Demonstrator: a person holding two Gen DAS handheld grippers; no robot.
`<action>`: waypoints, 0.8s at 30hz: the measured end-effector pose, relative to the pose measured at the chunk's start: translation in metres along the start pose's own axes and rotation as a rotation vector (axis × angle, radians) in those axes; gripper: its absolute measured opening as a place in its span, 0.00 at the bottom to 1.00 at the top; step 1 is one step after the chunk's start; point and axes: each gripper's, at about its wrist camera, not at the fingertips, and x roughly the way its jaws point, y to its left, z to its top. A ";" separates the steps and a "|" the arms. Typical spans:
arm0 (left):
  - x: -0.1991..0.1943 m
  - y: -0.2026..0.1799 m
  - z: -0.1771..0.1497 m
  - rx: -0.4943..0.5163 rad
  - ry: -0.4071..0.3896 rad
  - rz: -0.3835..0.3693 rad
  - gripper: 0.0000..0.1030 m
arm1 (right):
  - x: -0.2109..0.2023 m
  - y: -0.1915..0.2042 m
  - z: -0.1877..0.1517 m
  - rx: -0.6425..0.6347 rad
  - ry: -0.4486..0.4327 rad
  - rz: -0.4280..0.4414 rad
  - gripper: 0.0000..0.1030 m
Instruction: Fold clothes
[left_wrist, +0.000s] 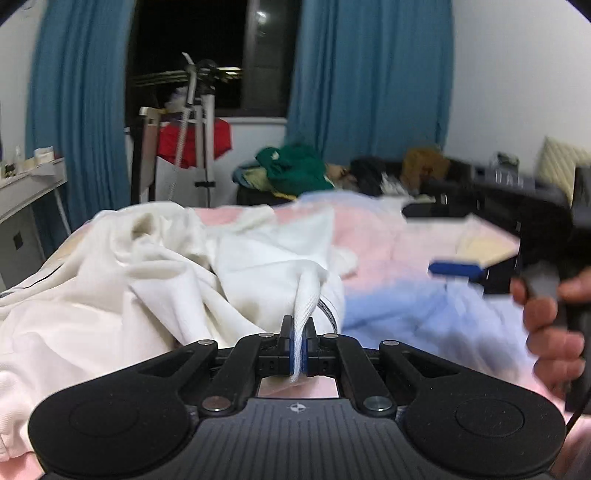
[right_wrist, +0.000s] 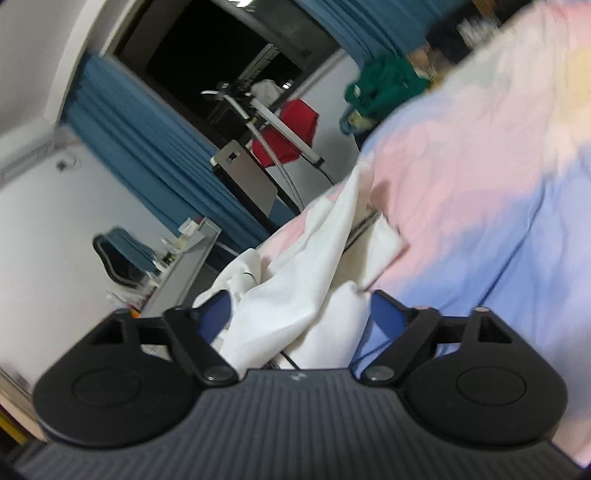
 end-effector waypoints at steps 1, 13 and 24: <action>0.000 0.003 0.000 -0.012 -0.007 -0.008 0.04 | 0.007 -0.003 0.003 0.030 0.007 0.004 0.78; 0.023 0.046 -0.012 -0.117 -0.068 -0.153 0.04 | 0.163 -0.030 0.063 0.125 0.047 -0.147 0.66; 0.053 0.072 -0.031 -0.229 -0.082 -0.235 0.04 | 0.276 0.006 0.076 -0.068 0.058 -0.321 0.05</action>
